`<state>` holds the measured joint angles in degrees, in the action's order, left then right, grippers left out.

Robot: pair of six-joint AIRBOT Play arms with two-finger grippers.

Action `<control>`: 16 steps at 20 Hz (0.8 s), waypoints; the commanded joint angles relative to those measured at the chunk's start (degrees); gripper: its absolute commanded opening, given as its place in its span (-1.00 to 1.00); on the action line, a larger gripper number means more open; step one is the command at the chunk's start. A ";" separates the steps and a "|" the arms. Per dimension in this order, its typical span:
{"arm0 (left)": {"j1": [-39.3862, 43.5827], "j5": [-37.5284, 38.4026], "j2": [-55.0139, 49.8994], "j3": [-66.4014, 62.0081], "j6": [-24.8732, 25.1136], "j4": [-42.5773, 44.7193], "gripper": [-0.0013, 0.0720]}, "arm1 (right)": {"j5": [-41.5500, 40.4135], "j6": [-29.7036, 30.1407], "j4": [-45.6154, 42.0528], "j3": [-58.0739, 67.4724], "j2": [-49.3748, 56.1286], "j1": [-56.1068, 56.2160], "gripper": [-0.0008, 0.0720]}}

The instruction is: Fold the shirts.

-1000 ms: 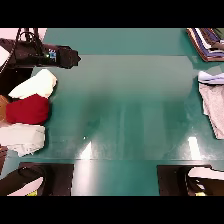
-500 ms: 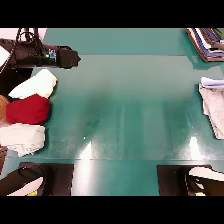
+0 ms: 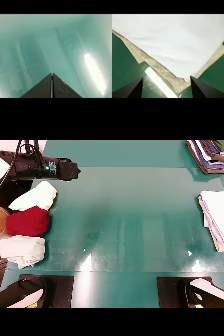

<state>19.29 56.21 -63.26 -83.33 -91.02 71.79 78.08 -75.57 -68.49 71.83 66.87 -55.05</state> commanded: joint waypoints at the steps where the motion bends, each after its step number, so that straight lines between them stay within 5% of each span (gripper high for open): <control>1: 0.02 -0.07 -0.02 0.02 -0.04 -0.02 -0.87 | -1.62 0.02 3.23 -1.95 -3.98 1.60 0.81; 8: 0.00 -0.55 0.00 0.00 -0.07 -0.22 -0.87 | -5.20 0.00 11.58 -1.95 -10.69 31.12 0.69; 12: 0.02 -0.55 0.00 0.00 -0.07 -0.22 -0.87 | -9.29 0.02 11.32 -1.95 -13.00 46.12 -0.93; 16: 0.00 -0.55 0.00 0.00 -0.07 -0.22 -0.87 | -11.02 0.07 11.34 -1.95 -13.68 53.07 -0.94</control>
<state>19.27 55.70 -63.26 -83.33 -91.11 71.57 68.86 -75.55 -57.39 69.91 53.93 -7.88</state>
